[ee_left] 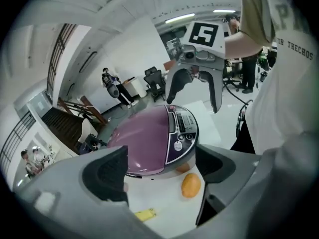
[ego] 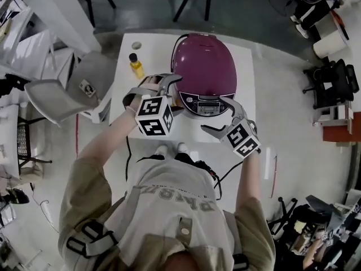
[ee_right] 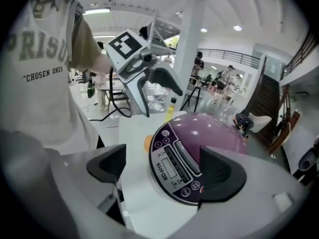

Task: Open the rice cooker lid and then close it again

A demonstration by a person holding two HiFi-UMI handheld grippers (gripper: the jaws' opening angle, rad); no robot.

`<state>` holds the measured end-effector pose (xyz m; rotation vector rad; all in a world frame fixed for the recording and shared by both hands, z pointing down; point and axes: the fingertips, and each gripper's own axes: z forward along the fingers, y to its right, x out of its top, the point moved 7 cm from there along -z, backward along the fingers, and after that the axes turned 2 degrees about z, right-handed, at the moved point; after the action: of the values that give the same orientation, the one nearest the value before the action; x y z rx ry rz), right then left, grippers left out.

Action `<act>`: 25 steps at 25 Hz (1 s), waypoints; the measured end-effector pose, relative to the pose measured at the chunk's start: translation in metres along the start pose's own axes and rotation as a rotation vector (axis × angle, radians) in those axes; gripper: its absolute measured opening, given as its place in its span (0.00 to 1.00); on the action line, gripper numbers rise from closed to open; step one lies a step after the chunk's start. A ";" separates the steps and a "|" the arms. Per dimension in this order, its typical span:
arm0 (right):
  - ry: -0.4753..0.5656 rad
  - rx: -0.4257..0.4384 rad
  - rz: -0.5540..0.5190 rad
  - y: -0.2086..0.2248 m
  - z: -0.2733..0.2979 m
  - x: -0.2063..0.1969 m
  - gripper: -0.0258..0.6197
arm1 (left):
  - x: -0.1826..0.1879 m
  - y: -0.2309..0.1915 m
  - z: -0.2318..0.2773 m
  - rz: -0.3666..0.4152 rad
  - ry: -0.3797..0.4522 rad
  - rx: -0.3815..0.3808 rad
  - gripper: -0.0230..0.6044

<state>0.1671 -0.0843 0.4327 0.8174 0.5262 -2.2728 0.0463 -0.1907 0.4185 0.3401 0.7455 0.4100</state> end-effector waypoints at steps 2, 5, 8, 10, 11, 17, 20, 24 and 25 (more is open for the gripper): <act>-0.056 0.060 -0.045 0.002 0.004 -0.004 0.71 | 0.002 0.000 0.006 0.041 -0.045 -0.032 0.73; -0.131 0.122 -0.135 0.005 0.012 -0.007 0.71 | 0.001 -0.001 0.016 0.104 -0.127 -0.079 0.74; -0.197 0.174 -0.205 0.003 0.020 -0.011 0.71 | -0.001 -0.001 0.025 0.162 -0.191 -0.109 0.75; -0.238 0.189 -0.250 0.000 0.026 -0.013 0.71 | 0.000 -0.001 0.031 0.190 -0.216 -0.126 0.76; -0.258 0.188 -0.274 -0.001 0.029 -0.015 0.71 | 0.000 -0.001 0.034 0.204 -0.226 -0.134 0.76; -0.329 0.157 -0.387 -0.004 0.043 -0.019 0.71 | 0.000 0.004 0.052 0.258 -0.282 -0.170 0.79; -0.364 0.154 -0.424 -0.004 0.047 -0.022 0.71 | -0.001 0.005 0.056 0.255 -0.298 -0.181 0.79; -0.410 0.149 -0.460 -0.004 0.051 -0.023 0.71 | -0.005 0.005 0.058 0.243 -0.315 -0.186 0.79; -0.421 0.147 -0.465 -0.004 0.052 -0.023 0.71 | -0.006 0.005 0.058 0.242 -0.319 -0.187 0.79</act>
<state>0.1563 -0.1004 0.4863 0.2748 0.3810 -2.8378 0.0829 -0.1977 0.4641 0.3112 0.3509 0.6321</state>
